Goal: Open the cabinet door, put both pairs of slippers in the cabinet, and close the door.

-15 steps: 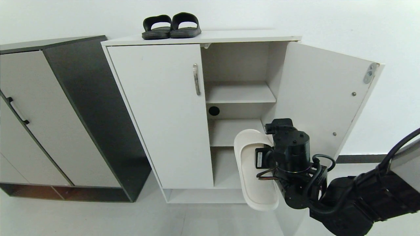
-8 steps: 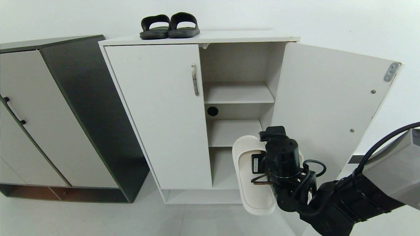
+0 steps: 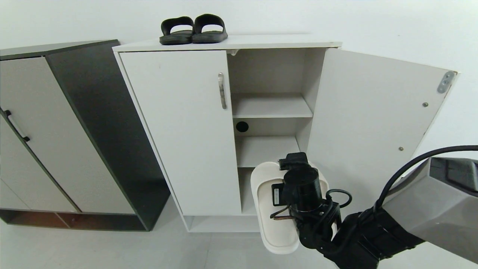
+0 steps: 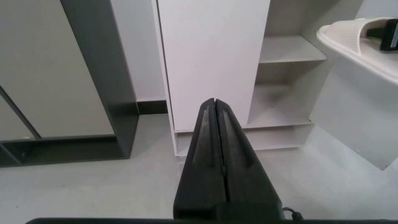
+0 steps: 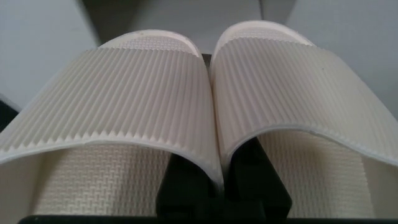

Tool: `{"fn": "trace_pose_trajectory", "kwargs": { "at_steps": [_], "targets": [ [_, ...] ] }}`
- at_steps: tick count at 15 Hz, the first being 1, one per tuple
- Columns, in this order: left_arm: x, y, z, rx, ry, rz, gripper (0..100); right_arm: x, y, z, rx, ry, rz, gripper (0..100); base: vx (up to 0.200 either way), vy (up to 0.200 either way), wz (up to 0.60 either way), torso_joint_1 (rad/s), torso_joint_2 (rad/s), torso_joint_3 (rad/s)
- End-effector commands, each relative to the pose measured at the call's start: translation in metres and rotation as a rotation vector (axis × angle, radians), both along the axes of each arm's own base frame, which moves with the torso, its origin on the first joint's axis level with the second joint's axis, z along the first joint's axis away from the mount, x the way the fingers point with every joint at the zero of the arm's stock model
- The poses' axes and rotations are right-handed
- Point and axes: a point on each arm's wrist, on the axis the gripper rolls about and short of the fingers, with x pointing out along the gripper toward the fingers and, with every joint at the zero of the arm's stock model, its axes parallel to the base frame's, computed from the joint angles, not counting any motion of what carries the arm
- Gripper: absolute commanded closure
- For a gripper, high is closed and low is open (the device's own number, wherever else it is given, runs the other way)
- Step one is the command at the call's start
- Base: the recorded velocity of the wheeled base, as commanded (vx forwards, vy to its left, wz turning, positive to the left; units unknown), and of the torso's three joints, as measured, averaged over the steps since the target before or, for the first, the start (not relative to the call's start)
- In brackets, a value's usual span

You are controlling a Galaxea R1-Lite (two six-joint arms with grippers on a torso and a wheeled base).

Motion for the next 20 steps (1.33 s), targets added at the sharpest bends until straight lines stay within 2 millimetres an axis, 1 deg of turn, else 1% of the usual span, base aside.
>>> {"fn": "trace_pose_trajectory", "kwargs": {
  "at_steps": [1, 6, 7, 11, 12, 15, 16, 18, 19, 20],
  "targets": [
    [0.0, 0.0, 0.0, 0.001, 0.002, 0.0, 100, 0.003, 0.006, -0.009, -0.008, 0.009, 0.004, 100, 0.0, 0.0, 0.0, 0.0, 0.0, 0.0],
    [0.0, 0.0, 0.0, 0.001, 0.002, 0.0, 100, 0.005, 0.007, -0.017, -0.012, 0.024, 0.0, 100, 0.0, 0.0, 0.0, 0.0, 0.0, -0.016],
    [0.0, 0.0, 0.0, 0.001, 0.002, 0.0, 100, 0.005, 0.007, -0.018, -0.014, 0.026, 0.0, 100, 0.0, 0.0, 0.0, -0.002, 0.0, -0.149],
    [0.0, 0.0, 0.0, 0.002, 0.002, 0.0, 100, 0.01, 0.01, -0.033, -0.034, 0.046, -0.004, 100, 0.0, 0.0, 0.0, 0.001, 0.0, -0.184],
    [0.0, 0.0, 0.0, 0.002, 0.002, 0.0, 100, 0.013, 0.01, -0.033, -0.032, 0.044, -0.01, 100, 0.0, 0.0, 0.0, 0.007, 0.0, -0.193],
    [0.0, 0.0, 0.0, 0.004, 0.002, 0.0, 100, 0.02, 0.017, -0.025, -0.003, 0.011, -0.021, 100, 0.0, 0.0, 0.0, 0.002, 0.0, -0.203],
    [0.0, 0.0, 0.0, 0.004, 0.003, 0.0, 100, 0.02, 0.018, -0.022, 0.0, 0.003, -0.024, 100, 0.0, 0.0, 0.0, 0.007, 0.0, -0.139],
    [0.0, 0.0, 0.0, 0.004, 0.002, 0.0, 100, 0.011, 0.022, -0.012, 0.01, -0.026, -0.024, 100, 0.0, 0.0, 0.0, -0.004, 0.0, -0.033],
    [0.0, 0.0, 0.0, 0.004, 0.002, 0.0, 100, 0.008, 0.025, -0.01, 0.015, -0.039, -0.015, 100, 0.0, 0.0, 0.0, 0.0, 0.0, 0.0],
    [0.0, 0.0, 0.0, 0.004, 0.002, 0.0, 100, 0.007, 0.027, -0.015, 0.016, -0.041, -0.009, 100, 0.0, 0.0, 0.0, 0.0, 0.0, 0.0]
  ]
}}
